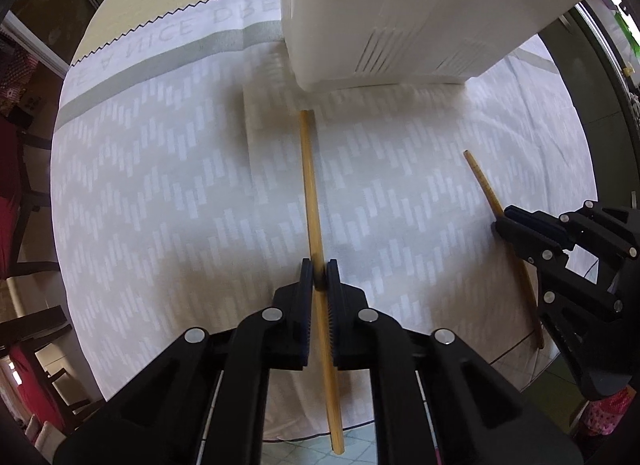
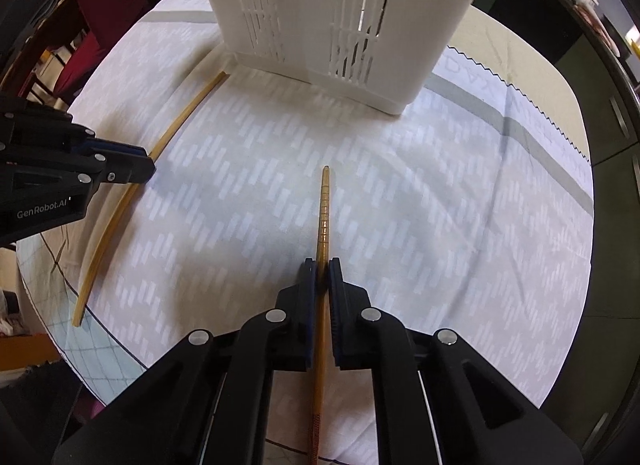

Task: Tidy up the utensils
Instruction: 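Grasp a wooden chopstick with the right tool while the left tool grasps the other, then lift both held chopsticks upright toward the white caddy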

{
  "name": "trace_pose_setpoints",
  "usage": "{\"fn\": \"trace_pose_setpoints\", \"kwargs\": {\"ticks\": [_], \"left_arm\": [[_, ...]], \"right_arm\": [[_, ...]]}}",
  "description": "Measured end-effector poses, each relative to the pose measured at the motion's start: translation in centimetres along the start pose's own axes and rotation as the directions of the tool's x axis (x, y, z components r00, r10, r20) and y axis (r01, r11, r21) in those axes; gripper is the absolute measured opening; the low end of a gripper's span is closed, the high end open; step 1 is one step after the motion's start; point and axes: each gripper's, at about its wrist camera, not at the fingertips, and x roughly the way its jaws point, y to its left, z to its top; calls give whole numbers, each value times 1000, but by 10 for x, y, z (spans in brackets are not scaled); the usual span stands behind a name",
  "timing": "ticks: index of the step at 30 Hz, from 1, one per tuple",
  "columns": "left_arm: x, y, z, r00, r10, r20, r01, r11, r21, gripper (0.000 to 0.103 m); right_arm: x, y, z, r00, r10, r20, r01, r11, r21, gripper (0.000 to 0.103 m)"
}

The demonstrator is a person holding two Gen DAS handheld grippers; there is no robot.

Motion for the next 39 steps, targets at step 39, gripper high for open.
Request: {"fn": "trace_pose_setpoints", "kwargs": {"ticks": [39], "left_arm": [[-77, -3, -55, 969, -117, 219, 101, 991, 85, 2]], "right_arm": [[-131, -16, -69, 927, 90, 364, -128, 989, 80, 7]]}}
